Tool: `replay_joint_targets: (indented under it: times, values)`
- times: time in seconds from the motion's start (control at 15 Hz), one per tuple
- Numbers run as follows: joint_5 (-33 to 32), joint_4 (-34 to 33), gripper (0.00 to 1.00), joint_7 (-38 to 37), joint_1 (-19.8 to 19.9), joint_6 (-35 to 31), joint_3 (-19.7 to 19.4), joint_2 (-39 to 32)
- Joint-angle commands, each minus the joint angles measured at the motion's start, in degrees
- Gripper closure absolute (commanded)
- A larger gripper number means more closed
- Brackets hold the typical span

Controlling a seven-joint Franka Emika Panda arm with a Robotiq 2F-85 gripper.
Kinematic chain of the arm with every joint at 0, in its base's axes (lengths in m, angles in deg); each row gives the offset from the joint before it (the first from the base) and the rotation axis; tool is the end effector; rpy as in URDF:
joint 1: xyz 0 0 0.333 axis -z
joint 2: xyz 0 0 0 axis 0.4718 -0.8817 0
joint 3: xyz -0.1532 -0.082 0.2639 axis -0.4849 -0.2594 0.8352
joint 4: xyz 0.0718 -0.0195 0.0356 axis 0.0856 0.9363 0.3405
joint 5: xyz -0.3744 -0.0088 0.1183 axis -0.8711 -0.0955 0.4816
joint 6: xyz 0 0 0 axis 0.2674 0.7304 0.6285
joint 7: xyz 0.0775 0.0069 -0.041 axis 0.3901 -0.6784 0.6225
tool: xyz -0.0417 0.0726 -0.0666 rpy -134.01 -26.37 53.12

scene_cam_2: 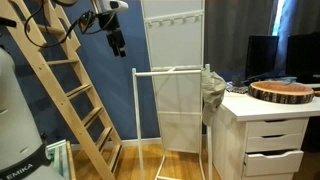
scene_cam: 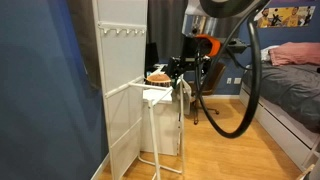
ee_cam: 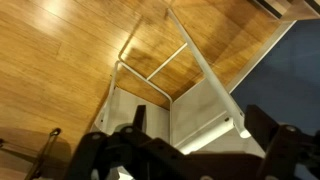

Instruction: Remove the cap from the right side of the white rack and hand it on the left side

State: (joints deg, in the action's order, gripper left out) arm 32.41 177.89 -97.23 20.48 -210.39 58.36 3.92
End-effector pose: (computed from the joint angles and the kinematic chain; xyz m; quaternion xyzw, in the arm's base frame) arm 0.3304 0.1908 0.4889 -0.9934 0.0447 -0.1049 0.0155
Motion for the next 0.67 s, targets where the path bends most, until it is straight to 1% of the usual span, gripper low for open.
replay_joint_targets:
  times: [0.0,0.27,0.4,0.6]
  values:
    - [-0.4,-0.1,0.0,-0.3,-0.6,0.1,-0.5,-0.1]
    - [-0.4,-0.1,0.0,-0.3,-0.6,0.1,-0.5,-0.1]
    - [-2.9,0.3,0.0,0.1,2.0,-2.7,-1.6,-0.5]
    - [-7.3,1.1,0.0,4.5,5.9,-7.6,-6.0,-1.5]
